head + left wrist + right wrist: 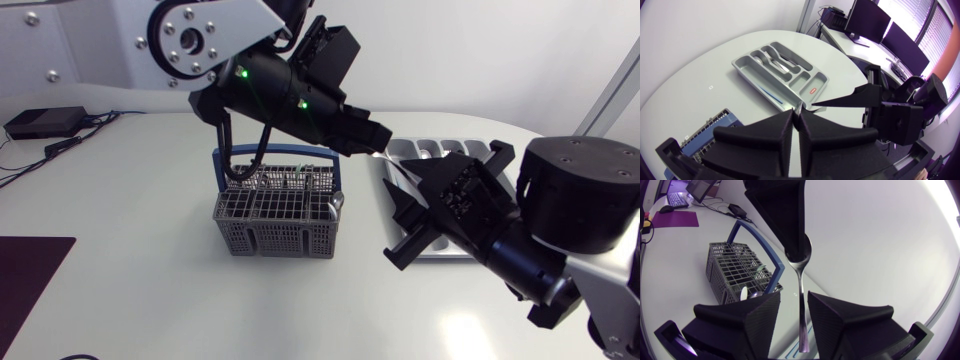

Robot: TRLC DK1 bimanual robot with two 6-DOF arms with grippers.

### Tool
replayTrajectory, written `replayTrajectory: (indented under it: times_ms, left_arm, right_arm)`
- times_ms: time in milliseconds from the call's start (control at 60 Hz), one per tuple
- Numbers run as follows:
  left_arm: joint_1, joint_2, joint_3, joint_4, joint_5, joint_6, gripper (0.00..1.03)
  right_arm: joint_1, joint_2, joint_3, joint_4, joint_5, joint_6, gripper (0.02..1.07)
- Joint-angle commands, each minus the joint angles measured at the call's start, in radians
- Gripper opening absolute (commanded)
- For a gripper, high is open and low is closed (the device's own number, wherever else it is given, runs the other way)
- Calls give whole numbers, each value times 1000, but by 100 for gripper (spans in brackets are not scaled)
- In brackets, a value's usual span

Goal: Unload the cutlery basket into the drawer organizer.

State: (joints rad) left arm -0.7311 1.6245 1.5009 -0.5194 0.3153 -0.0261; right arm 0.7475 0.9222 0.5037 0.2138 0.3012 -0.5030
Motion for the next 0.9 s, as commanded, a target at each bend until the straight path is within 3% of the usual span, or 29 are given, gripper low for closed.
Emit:
replayTrajectory:
  times_ms: [0, 517, 883]
  left_arm:
    - [6, 21, 22, -4, 19, -5, 3]
    - [-7, 18, -24, -2, 28, -3, 3]
    - [-7, 14, -42, -1, 30, -1, 3]
  right_arm:
    - [7, 9, -19, 21, 10, -22, 37]
    - [-4, 33, -17, 59, 12, -26, 32]
    - [-2, 37, -34, 75, 12, -34, 21]
